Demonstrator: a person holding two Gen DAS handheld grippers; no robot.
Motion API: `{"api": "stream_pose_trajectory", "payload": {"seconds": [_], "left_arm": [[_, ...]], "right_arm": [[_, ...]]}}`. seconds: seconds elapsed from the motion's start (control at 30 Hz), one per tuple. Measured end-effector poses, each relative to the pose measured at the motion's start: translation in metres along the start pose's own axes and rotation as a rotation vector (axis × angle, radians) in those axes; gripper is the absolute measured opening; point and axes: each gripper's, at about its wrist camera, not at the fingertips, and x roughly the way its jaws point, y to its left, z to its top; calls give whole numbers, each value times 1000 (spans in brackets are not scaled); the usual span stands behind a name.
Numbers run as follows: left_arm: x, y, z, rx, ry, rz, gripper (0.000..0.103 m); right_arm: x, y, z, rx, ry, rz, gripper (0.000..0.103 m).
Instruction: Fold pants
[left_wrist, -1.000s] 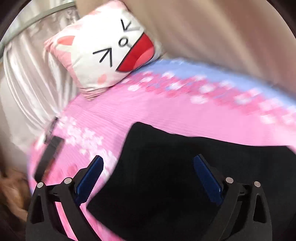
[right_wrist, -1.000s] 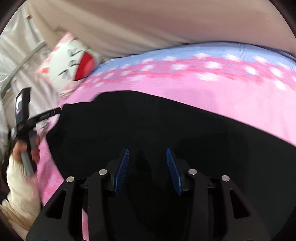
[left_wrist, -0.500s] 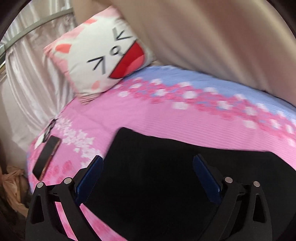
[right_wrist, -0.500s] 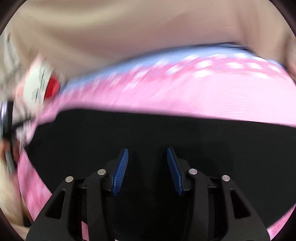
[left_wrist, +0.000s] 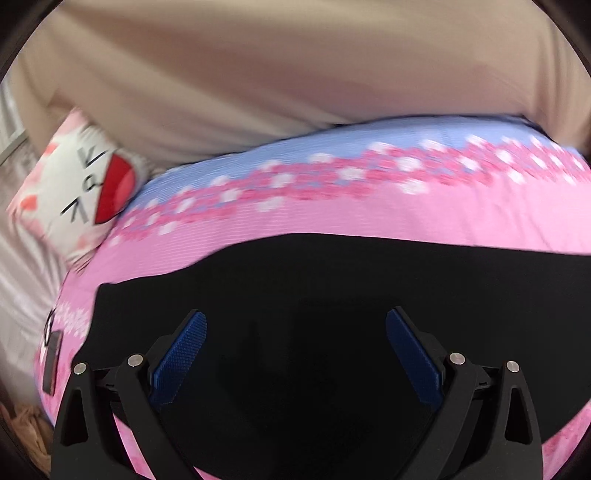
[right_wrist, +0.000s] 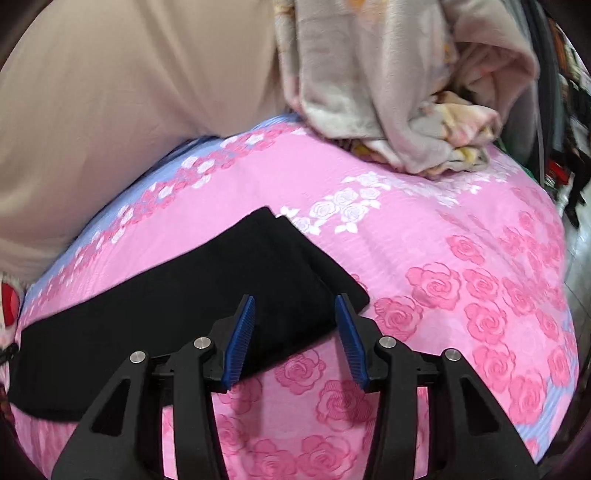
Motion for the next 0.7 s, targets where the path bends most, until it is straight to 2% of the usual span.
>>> {"api": "stream_pose_trajectory", "payload": {"seconds": [0.17,0.23,0.27,0.33,0.37,0.47,0.53,0.57,0.63,0.7], "left_arm": [[-10,-31,1,36,-1,-23,97],[-12,-39,1,44,3,-32,97],[-12,-42,1,46,6,-30,97],[-14,-47,1,57,10,-35,97],[-16,-50,0,61,8,-36,97],[-16,-58,-1,75,7,-41,97],[-11,-62,-5,83,27,-42,97],[-9,-63,-6,85,36,-39,97],[-7,-63,-10,85,50,-44,97],[-7,-62,-13,86,55,-47,97]], "right_arm": [[24,-2,11,-37,84,-5,33],[27,6,12,-90,104,12,14],[24,14,12,-137,94,-4,12],[12,20,17,-196,44,-51,12],[8,14,23,-176,32,-40,12],[36,-4,21,-149,97,-71,13],[29,1,24,-169,83,-76,15],[25,2,24,-162,77,-69,19],[18,-1,25,-131,69,-56,21],[6,-8,23,-85,48,-53,34]]}}
